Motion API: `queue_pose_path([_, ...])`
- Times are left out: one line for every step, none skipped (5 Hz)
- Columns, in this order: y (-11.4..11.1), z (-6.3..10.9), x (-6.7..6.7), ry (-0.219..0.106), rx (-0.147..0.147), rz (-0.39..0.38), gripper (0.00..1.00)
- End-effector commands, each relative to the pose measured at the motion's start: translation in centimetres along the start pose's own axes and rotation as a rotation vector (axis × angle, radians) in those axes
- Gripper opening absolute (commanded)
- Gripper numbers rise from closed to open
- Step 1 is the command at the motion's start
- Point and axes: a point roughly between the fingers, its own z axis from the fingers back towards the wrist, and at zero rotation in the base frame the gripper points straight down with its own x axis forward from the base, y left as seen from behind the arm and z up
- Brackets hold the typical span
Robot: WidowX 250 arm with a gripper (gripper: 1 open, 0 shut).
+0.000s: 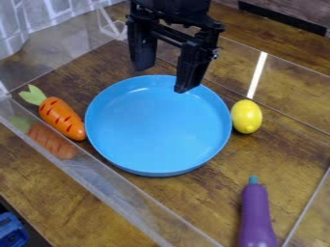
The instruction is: Move the carrot to the left side
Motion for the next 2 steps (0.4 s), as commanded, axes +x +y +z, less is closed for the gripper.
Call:
queue_pose_path([-0.29,-0.93,0.47,0.002,0.002,-0.027,1.0])
queue_pose_path([-0.41,-0.6,0.68,-0.005,0.0,-0.07,1.0])
